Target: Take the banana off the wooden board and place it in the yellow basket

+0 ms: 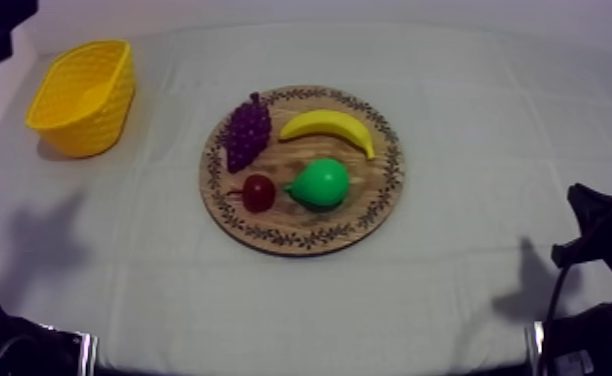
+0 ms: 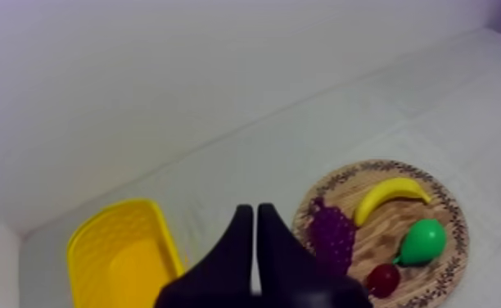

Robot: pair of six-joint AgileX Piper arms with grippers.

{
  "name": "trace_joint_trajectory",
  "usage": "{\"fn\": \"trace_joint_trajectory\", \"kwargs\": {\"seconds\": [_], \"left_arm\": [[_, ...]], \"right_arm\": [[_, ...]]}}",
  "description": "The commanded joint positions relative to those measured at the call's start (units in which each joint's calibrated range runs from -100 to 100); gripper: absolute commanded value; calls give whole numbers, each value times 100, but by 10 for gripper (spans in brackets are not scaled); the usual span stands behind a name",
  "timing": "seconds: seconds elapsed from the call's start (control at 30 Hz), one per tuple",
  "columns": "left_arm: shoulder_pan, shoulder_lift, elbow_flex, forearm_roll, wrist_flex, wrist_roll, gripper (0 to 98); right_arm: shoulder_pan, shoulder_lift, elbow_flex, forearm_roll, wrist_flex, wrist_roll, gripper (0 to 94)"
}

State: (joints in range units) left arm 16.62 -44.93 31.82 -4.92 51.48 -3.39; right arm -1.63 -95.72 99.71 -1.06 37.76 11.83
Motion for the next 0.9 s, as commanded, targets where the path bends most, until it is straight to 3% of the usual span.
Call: {"fn": "trace_joint_trajectory", "kwargs": {"seconds": [0.0,0.33,0.87], "left_arm": [[295,872,-792,-9,99,-16,0],[933,2693,-2216,114,235,-141,0],[1231,5243,-4242,452,1074,-786,0]], "right_arm": [[2,-3,-5,1,-2,2,6],[2,-3,-5,1,-2,1,6],[2,-3,-5,1,-2,2,6]]}}
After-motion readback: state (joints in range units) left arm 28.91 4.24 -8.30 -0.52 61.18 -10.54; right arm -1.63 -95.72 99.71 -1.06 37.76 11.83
